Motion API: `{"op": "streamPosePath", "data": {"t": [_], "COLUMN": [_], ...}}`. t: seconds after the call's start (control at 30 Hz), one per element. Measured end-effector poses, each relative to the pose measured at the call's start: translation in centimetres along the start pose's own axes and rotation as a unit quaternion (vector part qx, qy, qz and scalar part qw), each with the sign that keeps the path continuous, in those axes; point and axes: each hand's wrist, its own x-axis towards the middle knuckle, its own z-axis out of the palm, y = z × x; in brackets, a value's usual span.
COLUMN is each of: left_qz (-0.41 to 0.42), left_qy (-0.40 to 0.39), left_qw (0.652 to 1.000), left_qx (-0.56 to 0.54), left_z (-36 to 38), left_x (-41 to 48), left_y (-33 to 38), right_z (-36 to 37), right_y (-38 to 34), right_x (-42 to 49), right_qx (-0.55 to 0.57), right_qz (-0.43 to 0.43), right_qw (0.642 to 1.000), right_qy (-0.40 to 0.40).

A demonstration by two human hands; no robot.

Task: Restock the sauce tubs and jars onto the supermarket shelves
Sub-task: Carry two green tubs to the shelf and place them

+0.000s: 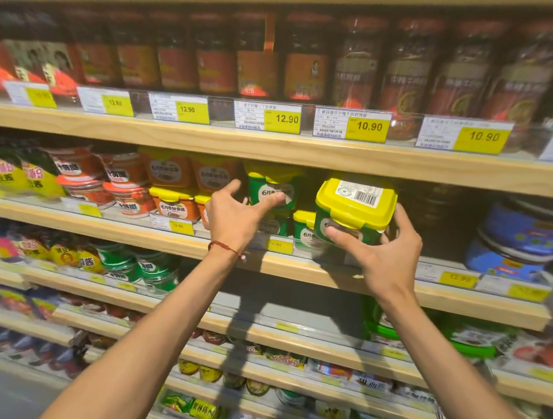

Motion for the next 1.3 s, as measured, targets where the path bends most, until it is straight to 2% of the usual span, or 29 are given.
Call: {"op": "streamPosePath", "data": {"t": [0.37, 0.63, 0.93, 1.0, 1.07, 1.13, 1.2, 1.27, 1.3], "left_qz": [0.01, -0.001, -0.003, 0.002, 0.048, 0.092, 0.107, 0.089, 0.076], "left_qy": [0.003, -0.054, 0.023, 0.056, 0.081, 0.025, -0.133, -0.29, -0.336], "left_qw": [1.0, 0.997, 0.999, 0.998, 0.992, 0.991, 0.982, 0.948, 0.932], "left_qx": [0.015, 0.063, 0.023, -0.023, -0.083, -0.093, -0.08, -0.096, -0.114], "left_z": [0.1, -0.2, -0.1, -0.3, -0.5, -0.7, -0.6, -0.1, 0.2], "left_x": [0.0, 1.2, 0.7, -0.3, -1.9, -3.5, -4.5, -5.0, -5.3], "left_y": [-0.2, 0.2, -0.2, -0.2, 0.0, 0.6, 1.5, 2.0, 2.2], "right_z": [-1.1, -1.3, -1.2, -1.2, -1.2, -1.1, -0.8, -0.4, -0.2], "right_y": [-0.7, -0.9, -1.0, -0.9, -0.8, -0.9, -1.1, -1.3, -1.3], "right_x": [-1.6, -2.0, -2.3, -2.3, -2.2, -1.9, -1.6, -1.3, -1.2], "right_qx": [0.0, -0.011, -0.022, -0.024, -0.012, 0.001, 0.006, 0.008, 0.004], "right_qz": [-0.005, -0.011, -0.009, -0.007, 0.002, 0.01, 0.009, 0.006, 0.006], "right_qw": [1.0, 0.999, 0.999, 0.999, 1.0, 1.0, 1.0, 0.999, 0.999], "right_qy": [-0.013, -0.03, -0.029, -0.026, -0.019, -0.015, -0.021, -0.032, -0.041]}}
